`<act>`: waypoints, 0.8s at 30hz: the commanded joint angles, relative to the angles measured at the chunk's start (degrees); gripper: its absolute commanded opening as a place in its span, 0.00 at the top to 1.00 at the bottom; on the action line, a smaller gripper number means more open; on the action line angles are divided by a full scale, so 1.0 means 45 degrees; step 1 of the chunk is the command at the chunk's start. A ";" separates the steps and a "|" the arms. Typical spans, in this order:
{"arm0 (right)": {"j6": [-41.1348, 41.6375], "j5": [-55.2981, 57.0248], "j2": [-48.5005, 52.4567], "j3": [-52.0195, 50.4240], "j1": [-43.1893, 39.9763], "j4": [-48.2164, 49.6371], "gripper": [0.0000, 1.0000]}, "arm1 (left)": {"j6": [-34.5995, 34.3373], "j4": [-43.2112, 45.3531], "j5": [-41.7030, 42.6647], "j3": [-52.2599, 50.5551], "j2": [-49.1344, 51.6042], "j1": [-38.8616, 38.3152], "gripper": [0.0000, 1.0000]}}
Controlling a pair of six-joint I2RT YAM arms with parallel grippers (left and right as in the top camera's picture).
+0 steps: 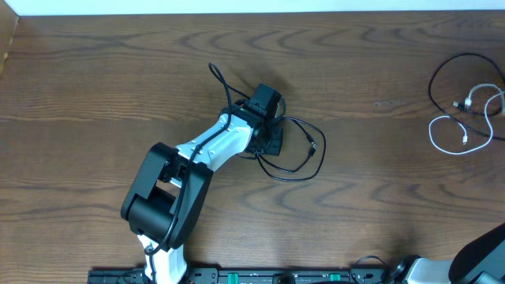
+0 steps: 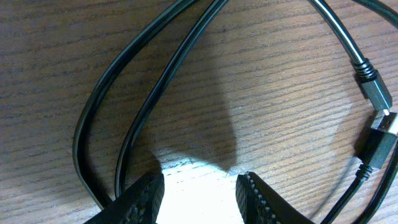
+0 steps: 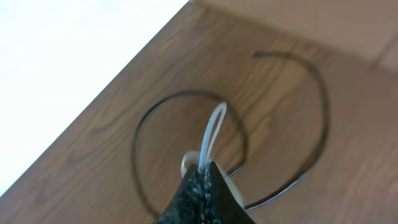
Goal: Untangle cables
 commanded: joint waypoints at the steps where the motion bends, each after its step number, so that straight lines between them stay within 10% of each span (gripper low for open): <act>1: -0.0272 0.0865 0.0034 0.0267 -0.0461 0.0126 0.99 | -0.0039 -0.0471 -0.0058 -0.0617 0.0860 -0.0102 0.56; 5: -0.0729 0.0651 0.0121 0.0267 -0.0690 0.0005 0.98 | -0.0044 -0.0452 -0.0049 -0.0617 0.0860 -0.0107 0.56; 9: -0.1180 -0.1001 0.0121 0.0267 -0.0568 -0.0772 0.70 | -0.0029 -0.0408 -0.0019 -0.0432 0.0622 -0.0083 0.56; 24: -0.3366 -0.4862 0.0267 -0.0121 0.4643 -0.5693 0.53 | -0.0039 -0.2234 -0.0170 -0.0126 -0.2691 0.2652 0.47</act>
